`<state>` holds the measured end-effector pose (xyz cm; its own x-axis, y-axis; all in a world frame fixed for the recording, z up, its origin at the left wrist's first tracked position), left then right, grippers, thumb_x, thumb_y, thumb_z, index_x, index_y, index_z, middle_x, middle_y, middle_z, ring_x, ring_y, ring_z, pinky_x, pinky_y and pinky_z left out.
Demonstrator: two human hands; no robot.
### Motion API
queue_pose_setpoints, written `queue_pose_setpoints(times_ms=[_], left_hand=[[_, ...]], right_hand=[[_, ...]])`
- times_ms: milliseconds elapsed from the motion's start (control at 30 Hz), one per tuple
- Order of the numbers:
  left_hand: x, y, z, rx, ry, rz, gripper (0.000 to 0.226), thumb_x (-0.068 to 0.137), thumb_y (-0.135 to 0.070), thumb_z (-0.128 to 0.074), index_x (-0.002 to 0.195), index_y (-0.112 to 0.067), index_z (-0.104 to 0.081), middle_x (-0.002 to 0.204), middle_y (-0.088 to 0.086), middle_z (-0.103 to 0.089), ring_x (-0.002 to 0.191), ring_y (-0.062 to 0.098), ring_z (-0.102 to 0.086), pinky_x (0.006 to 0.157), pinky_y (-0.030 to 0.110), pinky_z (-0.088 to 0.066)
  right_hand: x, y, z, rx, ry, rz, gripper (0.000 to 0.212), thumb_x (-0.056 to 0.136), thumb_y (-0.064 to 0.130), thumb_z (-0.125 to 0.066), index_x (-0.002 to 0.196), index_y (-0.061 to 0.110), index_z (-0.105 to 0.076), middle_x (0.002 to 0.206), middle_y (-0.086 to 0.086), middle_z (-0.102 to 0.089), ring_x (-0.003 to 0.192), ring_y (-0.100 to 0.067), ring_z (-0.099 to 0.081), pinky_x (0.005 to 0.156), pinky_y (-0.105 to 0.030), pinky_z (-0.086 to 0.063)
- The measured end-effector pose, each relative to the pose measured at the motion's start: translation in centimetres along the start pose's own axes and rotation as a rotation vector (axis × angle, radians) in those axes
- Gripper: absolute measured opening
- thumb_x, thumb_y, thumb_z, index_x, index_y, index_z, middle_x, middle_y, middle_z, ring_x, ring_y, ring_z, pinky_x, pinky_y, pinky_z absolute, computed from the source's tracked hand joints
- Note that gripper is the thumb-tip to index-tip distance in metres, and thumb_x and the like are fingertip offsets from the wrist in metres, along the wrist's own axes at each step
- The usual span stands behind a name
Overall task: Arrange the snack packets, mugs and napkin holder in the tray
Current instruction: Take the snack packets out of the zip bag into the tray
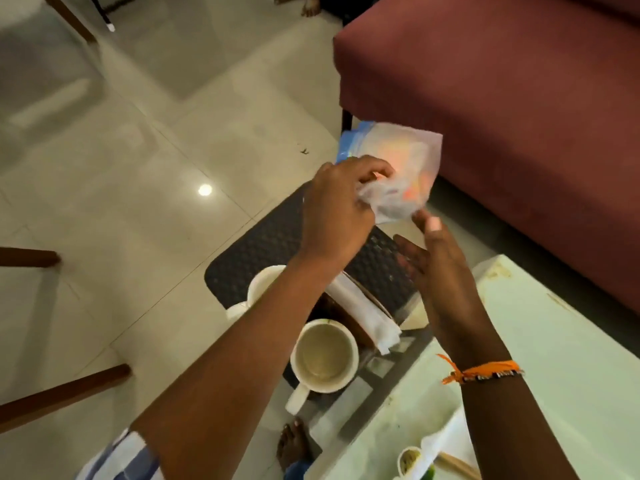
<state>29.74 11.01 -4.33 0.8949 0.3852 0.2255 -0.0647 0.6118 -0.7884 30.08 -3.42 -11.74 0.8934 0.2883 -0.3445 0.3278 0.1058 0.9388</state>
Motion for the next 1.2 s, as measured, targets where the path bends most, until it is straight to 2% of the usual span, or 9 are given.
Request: queue_pose_setpoints(times_ms=[133, 300, 400, 467, 567, 700, 867, 1067, 1200], left_hand=[[-6.9, -8.3, -4.4, 0.150, 0.148, -0.327, 0.034, 0.070, -0.006, -0.050, 0.087, -0.025, -0.072, 0.078, -0.005, -0.067, 0.076, 0.021, -0.050, 0.082, 0.034, -0.033], [-19.7, -14.7, -10.1, 0.381, 0.318, -0.615, 0.032, 0.069, -0.001, -0.061, 0.082, -0.029, -0.072, 0.081, -0.006, -0.068, 0.084, 0.029, -0.062, 0.102, 0.059, -0.037], [-26.6, -17.2, -12.4, 0.406, 0.435, -0.671, 0.033, 0.067, 0.001, -0.066, 0.083, -0.027, -0.073, 0.080, -0.005, -0.067, 0.085, 0.029, -0.063, 0.105, 0.061, -0.029], [-30.5, -18.7, -13.2, 0.390, 0.479, -0.644, 0.034, 0.073, -0.001, -0.055, 0.083, -0.028, -0.073, 0.079, -0.006, -0.066, 0.082, 0.024, -0.060, 0.107, 0.057, -0.025], [-35.6, -20.0, -14.0, 0.260, 0.572, -0.546, 0.038, 0.068, -0.002, -0.050, 0.084, -0.029, -0.073, 0.080, -0.006, -0.063, 0.085, 0.017, -0.047, 0.108, 0.054, -0.027], [-41.1, -19.9, -13.5, 0.066, 0.717, -0.337, 0.038, 0.061, -0.022, -0.059, 0.097, -0.027, -0.070, 0.104, -0.004, -0.061, 0.107, 0.016, -0.048, 0.112, 0.043, -0.021], [-43.9, -17.6, -11.2, -0.260, 0.530, 0.157, 0.042, 0.084, -0.039, -0.047, 0.124, -0.028, -0.049, 0.129, -0.007, -0.045, 0.124, 0.006, -0.039, 0.103, 0.018, -0.032], [-45.6, -10.9, -11.2, -0.566, 0.378, 0.890, 0.026, 0.092, -0.008, -0.044, 0.114, -0.007, -0.057, 0.086, -0.005, -0.061, 0.073, 0.004, -0.063, 0.068, 0.013, -0.050], [-45.9, -11.8, -8.8, -0.698, 0.441, 0.887, 0.020, 0.080, 0.001, -0.047, 0.086, -0.011, -0.062, 0.067, -0.003, -0.062, 0.065, 0.008, -0.060, 0.065, 0.016, -0.048]], right_hand=[[-4.9, -1.1, 7.4, 0.465, -0.110, -0.090, 0.048, 0.089, 0.052, -0.037, 0.121, 0.023, -0.057, 0.116, 0.006, -0.067, 0.102, -0.014, -0.065, 0.087, -0.033, -0.053], [-14.0, -6.4, 12.5, 0.831, 0.018, -0.371, 0.062, 0.084, 0.051, -0.045, 0.132, 0.011, -0.048, 0.142, -0.018, -0.045, 0.131, -0.027, -0.042, 0.114, -0.042, -0.029], [-19.3, -10.1, 17.2, 0.692, -0.078, -0.415, 0.053, 0.089, 0.039, -0.047, 0.135, 0.012, -0.042, 0.124, -0.011, -0.059, 0.109, -0.026, -0.059, 0.092, -0.036, -0.052], [-22.6, -11.5, 19.0, 0.722, -0.045, -0.383, 0.049, 0.091, 0.029, -0.046, 0.135, 0.009, -0.040, 0.131, -0.020, -0.052, 0.116, -0.035, -0.053, 0.093, -0.041, -0.049], [-27.1, -13.3, 21.1, 0.740, -0.091, -0.353, 0.047, 0.088, 0.017, -0.048, 0.134, 0.005, -0.041, 0.141, -0.032, -0.037, 0.116, -0.039, -0.045, 0.082, -0.037, -0.052], [-31.9, -16.0, 24.0, 0.669, -0.235, -0.340, 0.036, 0.088, 0.010, -0.053, 0.123, 0.018, -0.053, 0.120, -0.018, -0.060, 0.094, -0.027, -0.060, 0.060, -0.027, -0.055], [-35.6, -18.2, 25.5, 0.461, -0.379, -0.323, 0.041, 0.092, -0.001, -0.041, 0.127, 0.015, -0.053, 0.114, -0.010, -0.061, 0.092, -0.022, -0.056, 0.070, -0.030, -0.049], [-38.7, -20.8, 23.1, 0.519, -0.395, -0.314, 0.040, 0.089, -0.006, -0.042, 0.122, 0.011, -0.057, 0.102, 0.002, -0.066, 0.079, -0.005, -0.064, 0.063, -0.017, -0.054], [-40.4, -21.7, 18.8, 0.510, -0.238, -0.302, 0.038, 0.088, -0.002, -0.045, 0.107, 0.023, -0.066, 0.106, 0.000, -0.069, 0.099, -0.020, -0.064, 0.083, -0.033, -0.053]])
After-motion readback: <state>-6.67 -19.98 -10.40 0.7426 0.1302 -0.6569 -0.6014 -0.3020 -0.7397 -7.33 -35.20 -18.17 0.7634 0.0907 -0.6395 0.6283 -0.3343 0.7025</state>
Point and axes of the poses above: each hand's wrist, its own x-axis towards the middle knuckle, its own z-axis out of the back of the hand, y = z × x, the point moved 9 cm from there along x, towards the middle knuckle
